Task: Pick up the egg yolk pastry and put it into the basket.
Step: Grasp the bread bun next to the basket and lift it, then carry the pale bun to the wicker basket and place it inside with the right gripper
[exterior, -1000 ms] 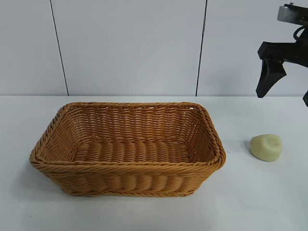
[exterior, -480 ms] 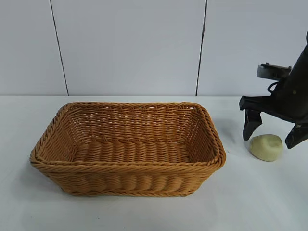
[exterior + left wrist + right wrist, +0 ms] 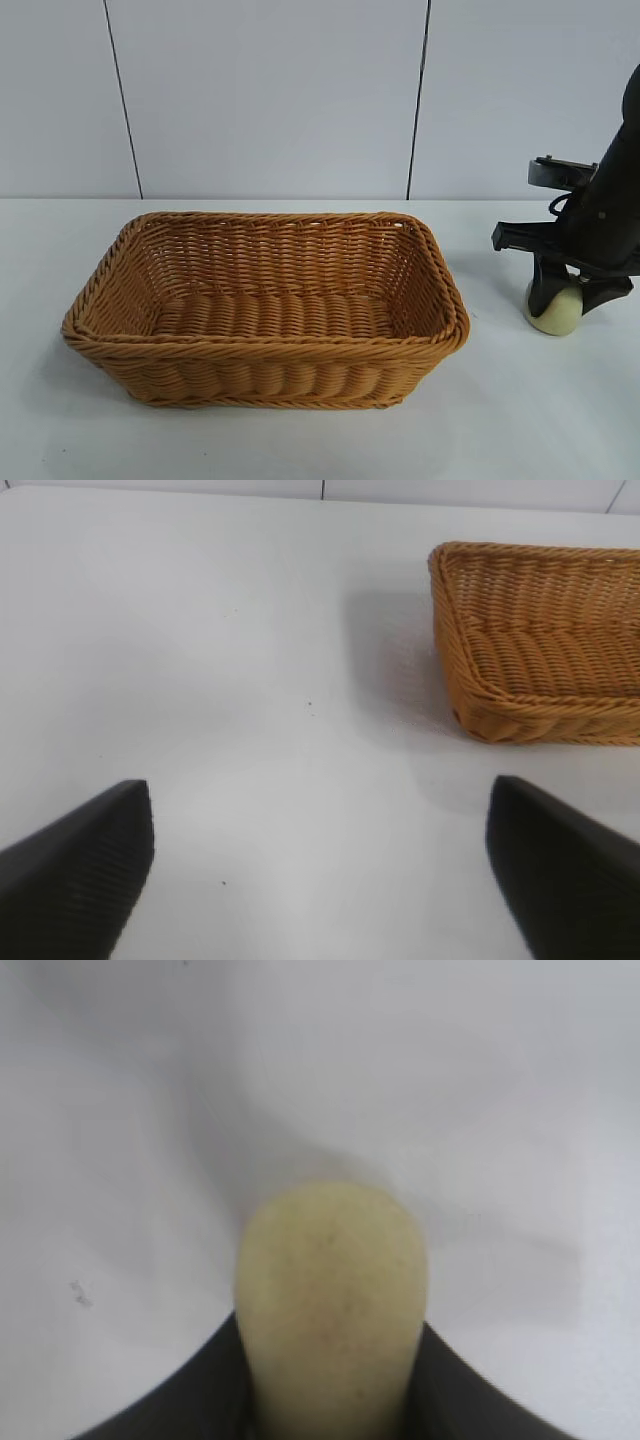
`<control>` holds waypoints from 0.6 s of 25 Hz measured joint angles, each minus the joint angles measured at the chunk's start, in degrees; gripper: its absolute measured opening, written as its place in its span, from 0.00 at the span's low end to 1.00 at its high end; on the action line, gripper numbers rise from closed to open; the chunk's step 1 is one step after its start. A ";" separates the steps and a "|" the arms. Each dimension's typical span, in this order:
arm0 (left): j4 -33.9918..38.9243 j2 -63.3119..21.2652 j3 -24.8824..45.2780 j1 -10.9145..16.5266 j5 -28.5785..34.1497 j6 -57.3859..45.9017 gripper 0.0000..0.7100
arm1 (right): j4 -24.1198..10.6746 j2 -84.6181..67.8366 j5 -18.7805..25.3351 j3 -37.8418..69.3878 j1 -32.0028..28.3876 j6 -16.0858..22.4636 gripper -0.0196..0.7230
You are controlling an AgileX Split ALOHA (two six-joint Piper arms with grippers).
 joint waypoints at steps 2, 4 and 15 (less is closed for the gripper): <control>0.00 0.00 0.00 0.00 0.00 0.00 0.98 | 0.00 -2.79 1.36 0.00 0.00 0.00 0.18; 0.00 0.00 0.00 0.00 0.00 0.00 0.98 | 0.00 -5.49 2.80 0.00 0.00 -0.19 0.18; 0.00 0.00 0.00 0.00 0.00 0.00 0.98 | -0.04 -13.71 16.61 -6.43 0.00 -4.60 0.18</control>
